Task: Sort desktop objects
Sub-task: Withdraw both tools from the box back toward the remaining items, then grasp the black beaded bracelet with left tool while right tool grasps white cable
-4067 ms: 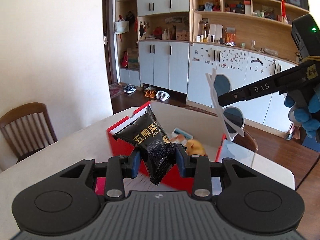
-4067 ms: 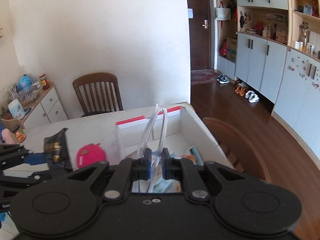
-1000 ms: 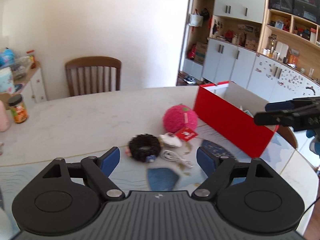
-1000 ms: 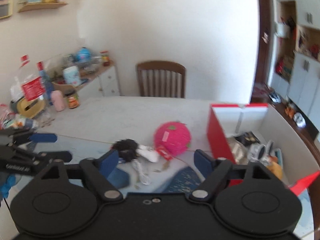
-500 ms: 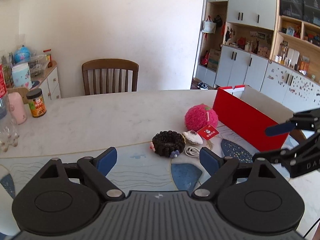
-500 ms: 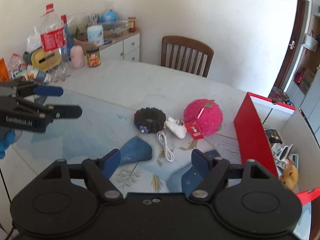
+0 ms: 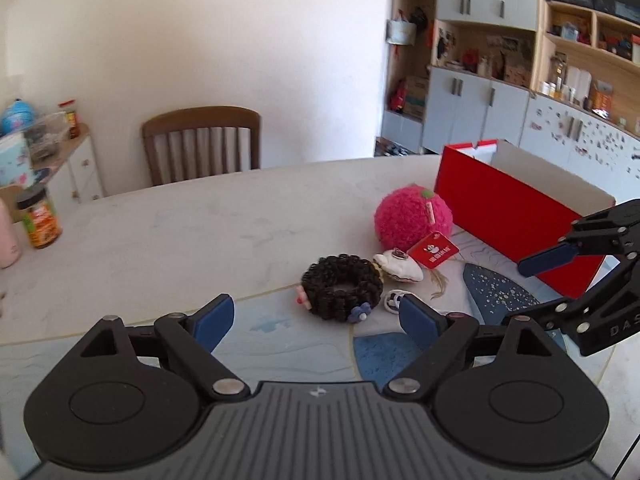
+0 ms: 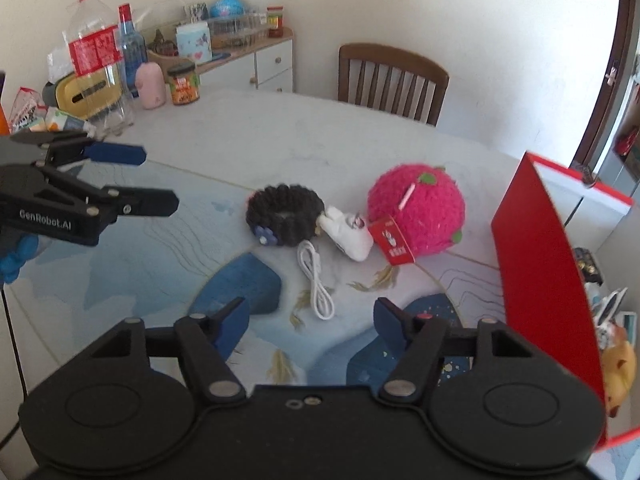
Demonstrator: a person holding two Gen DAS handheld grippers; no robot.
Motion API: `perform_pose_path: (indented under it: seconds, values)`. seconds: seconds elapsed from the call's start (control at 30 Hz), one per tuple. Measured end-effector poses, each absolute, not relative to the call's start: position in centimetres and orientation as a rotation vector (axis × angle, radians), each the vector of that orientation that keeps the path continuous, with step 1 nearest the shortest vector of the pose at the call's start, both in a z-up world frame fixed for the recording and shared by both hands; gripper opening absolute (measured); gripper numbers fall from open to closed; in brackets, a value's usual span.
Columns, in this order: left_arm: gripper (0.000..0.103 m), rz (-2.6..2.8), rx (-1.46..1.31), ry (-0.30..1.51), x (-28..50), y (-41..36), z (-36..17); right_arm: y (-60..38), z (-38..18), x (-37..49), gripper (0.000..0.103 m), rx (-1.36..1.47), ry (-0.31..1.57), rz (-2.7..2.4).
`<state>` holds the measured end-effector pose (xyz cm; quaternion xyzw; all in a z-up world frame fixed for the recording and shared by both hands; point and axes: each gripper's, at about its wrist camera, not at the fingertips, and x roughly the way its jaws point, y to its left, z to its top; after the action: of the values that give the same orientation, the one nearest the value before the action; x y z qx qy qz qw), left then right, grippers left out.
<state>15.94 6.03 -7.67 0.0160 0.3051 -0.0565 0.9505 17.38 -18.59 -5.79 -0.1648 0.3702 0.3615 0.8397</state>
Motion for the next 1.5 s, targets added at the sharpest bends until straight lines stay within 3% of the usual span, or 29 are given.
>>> perform_pose_path:
  seconds: [0.1, 0.2, 0.3, 0.47, 0.7, 0.93, 1.5]
  values:
    - [0.086, -0.148, 0.064, 0.635, 17.6, 5.7, -8.5, -18.7, -6.8, 18.6, 0.103, -0.345, 0.797, 0.775]
    - [0.071, -0.181, 0.096, 0.650, 19.3, 5.3, -9.4, -18.5, -7.6, 19.7, 0.103, -0.332, 0.813, 0.789]
    - [0.066, -0.218, 0.141, 0.668, 21.4, 4.7, -10.3, -18.2, -8.3, 20.9, 0.103, -0.318, 0.830, 0.803]
    - [0.044, -0.288, 0.197, 0.739, 24.0, 4.4, -12.3, -16.3, -9.4, 21.3, 0.103, -0.391, 0.809, 0.869]
    - [0.041, -0.370, 0.225, 0.802, 24.8, 4.1, -13.5, -15.0, -10.2, 21.2, 0.103, -0.427, 0.808, 0.887]
    - [0.020, -0.339, 0.153, 0.829, 25.1, 4.4, -13.1, -13.8, -10.8, 21.0, 0.103, -0.457, 0.809, 0.894]
    - [0.015, -0.201, -0.188, 0.757, 15.7, 6.0, -8.1, -19.9, -4.7, 17.7, 0.103, -0.245, 0.881, 0.729]
